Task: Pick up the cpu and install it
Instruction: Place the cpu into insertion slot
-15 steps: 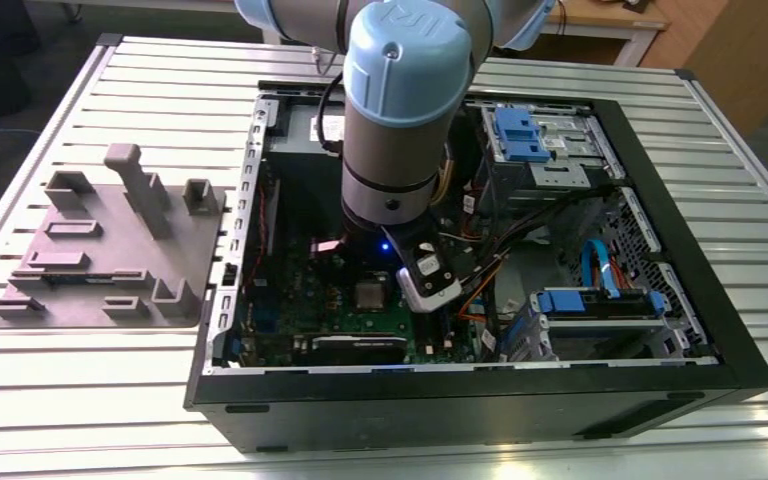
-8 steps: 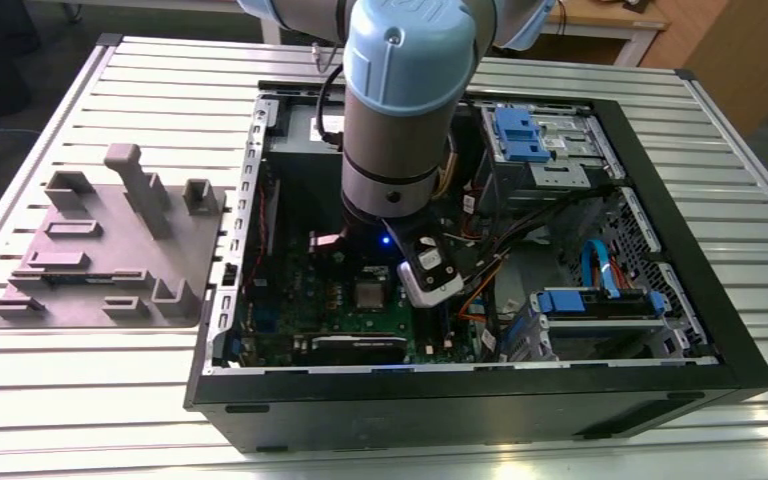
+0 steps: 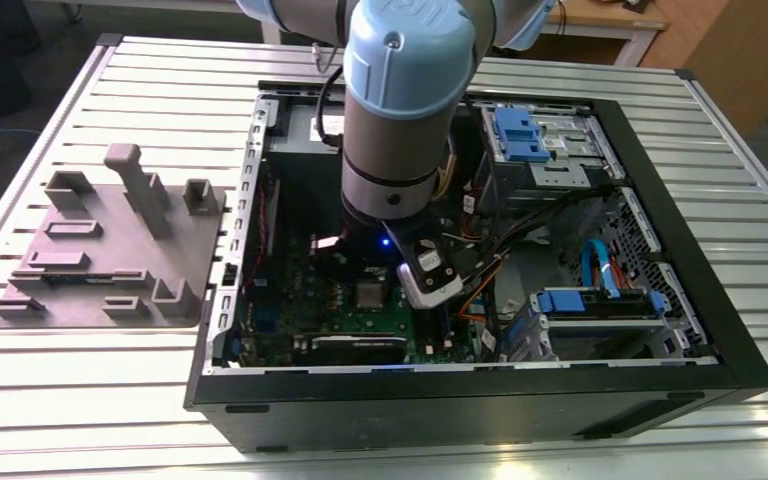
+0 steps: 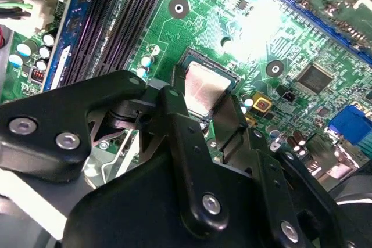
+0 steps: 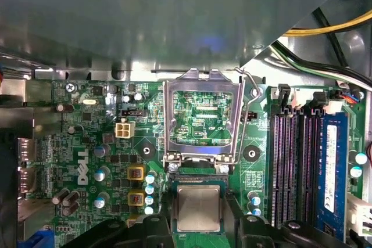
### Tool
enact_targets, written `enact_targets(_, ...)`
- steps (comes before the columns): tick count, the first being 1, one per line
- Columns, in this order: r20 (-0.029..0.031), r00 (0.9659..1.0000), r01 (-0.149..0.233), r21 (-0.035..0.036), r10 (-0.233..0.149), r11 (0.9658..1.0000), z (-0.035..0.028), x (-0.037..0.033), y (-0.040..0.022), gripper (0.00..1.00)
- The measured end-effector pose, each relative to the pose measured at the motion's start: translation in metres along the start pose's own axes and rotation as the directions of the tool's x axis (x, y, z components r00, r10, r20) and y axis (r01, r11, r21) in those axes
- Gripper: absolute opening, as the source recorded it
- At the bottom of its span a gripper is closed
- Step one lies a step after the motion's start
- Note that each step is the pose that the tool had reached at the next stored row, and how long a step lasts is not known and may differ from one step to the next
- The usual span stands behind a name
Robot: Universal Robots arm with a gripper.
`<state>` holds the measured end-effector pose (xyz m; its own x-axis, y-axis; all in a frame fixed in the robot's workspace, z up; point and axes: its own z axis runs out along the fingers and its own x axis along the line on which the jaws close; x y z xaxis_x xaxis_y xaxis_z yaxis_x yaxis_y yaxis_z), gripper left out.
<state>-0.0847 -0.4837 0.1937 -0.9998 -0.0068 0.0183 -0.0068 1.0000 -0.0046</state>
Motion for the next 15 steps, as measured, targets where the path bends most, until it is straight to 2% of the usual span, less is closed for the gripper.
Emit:
enact_targets(12,0.0001,1.0000,0.000,-0.0018,0.000,1.0000,0.0011,0.0015,-0.0003,0.46)
enact_targets(15,-0.0001,1.0000,0.000,-0.0019,0.000,1.0000,-0.0017,0.0016,-0.0003,0.47)
